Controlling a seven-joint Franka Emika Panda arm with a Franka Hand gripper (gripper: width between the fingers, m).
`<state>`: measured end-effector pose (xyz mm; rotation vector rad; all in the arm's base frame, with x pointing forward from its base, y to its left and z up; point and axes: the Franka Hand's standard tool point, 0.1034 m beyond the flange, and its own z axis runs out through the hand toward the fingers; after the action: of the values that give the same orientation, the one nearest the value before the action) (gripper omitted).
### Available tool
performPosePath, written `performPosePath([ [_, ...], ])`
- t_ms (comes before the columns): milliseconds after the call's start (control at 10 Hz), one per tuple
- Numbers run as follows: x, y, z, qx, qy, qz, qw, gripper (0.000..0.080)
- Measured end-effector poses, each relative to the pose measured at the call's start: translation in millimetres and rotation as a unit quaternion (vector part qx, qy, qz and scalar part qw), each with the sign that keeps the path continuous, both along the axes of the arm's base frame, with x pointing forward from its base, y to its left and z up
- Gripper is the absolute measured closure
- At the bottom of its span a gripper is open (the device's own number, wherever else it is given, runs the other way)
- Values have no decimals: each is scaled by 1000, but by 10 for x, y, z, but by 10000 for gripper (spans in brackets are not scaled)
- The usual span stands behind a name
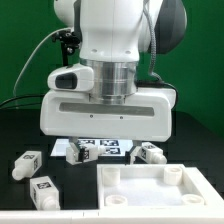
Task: Assemble square table
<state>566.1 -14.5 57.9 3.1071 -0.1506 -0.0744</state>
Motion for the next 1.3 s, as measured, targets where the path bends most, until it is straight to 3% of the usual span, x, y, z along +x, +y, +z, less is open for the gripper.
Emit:
performPosePath([
  [200, -13, 56, 9, 1, 0, 11, 1000, 151],
  [400, -249, 423, 122, 6, 1, 23, 1000, 151],
  [600, -512, 686, 254, 3, -5, 114, 993, 151],
  [1000, -492, 626, 199, 6, 2, 232, 973, 151],
  [1100, -589, 731, 145, 8, 6, 245, 969, 151],
  [1300, -940, 1017, 2, 10, 6, 288, 957, 151],
])
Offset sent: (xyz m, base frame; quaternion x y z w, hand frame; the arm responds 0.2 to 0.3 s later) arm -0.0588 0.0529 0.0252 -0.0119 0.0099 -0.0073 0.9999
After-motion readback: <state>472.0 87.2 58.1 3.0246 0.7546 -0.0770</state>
